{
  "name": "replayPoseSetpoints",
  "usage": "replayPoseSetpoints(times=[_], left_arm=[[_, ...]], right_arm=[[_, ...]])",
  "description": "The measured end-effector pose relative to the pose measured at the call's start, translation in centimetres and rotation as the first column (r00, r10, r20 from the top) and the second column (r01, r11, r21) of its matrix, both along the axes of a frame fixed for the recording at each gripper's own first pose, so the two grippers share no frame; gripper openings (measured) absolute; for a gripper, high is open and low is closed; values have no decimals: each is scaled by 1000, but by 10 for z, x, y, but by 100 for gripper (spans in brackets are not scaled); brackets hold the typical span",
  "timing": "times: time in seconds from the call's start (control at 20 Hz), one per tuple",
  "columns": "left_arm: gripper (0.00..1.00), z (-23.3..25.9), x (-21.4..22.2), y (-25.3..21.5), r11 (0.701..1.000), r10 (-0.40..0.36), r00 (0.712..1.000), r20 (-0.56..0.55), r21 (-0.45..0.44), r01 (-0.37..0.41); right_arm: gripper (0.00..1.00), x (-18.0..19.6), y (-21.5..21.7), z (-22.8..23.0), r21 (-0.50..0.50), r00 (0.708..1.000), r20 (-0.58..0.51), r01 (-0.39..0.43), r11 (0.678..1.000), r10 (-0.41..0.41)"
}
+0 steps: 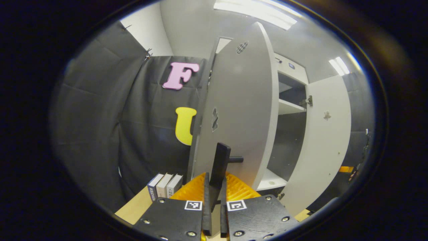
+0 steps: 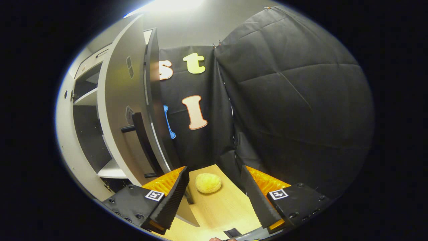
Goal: Open the right door of the double-door shoe cabinet with the right hand, and open the left door with the left hand.
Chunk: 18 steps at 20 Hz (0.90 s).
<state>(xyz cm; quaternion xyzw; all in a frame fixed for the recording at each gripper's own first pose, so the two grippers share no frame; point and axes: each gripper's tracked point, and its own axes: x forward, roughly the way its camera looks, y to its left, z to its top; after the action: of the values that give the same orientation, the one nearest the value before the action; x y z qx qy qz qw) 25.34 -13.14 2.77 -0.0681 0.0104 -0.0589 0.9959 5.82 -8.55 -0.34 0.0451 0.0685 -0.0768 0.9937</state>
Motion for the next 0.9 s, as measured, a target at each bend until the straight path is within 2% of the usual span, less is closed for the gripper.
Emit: replayPoseSetpoints(times=[0.05, 0.2, 0.25, 0.35, 0.55, 0.7, 0.75, 0.9], left_arm=[[4, 6, 3, 5, 1000, 19, 999, 25, 8, -20], [3, 0, 5, 36, 994, 100, 995, 9, 51, -100], [2, 0, 9, 34, 996, 68, 998, 3, 52, -68], [2, -1, 0, 9, 999, 0, 1000, -5, -36, 0], [2, -11, -5, 18, 999, -13, 1000, -24, 29, 14], [2, -19, -21, 19, 999, -20, 999, -46, 45, 22], [2, -20, -29, 24, 998, -12, 999, -41, 69, 15], [2, -19, -62, 62, 982, 115, 993, -22, 153, -111]], right_arm=[[92, -1, 2, 0, -6, 1000, 0, -1, 1000, 1], [93, -9, 8, -1, -13, 1000, -2, 2, 1000, -2], [92, -12, 10, 0, -13, 1000, -1, 5, 1000, -5], [92, -19, 14, 1, -14, 1000, -5, 10, 1000, -10], [92, -39, 24, 3, -54, 1000, -18, 21, 998, -22], [92, -51, 29, 9, -104, 1000, -18, 21, 994, -23], [92, -55, 29, 12, -122, 1000, -13, 24, 992, -25], [92, -59, 35, 16, -140, 1000, 22, -1, 990, 4]])
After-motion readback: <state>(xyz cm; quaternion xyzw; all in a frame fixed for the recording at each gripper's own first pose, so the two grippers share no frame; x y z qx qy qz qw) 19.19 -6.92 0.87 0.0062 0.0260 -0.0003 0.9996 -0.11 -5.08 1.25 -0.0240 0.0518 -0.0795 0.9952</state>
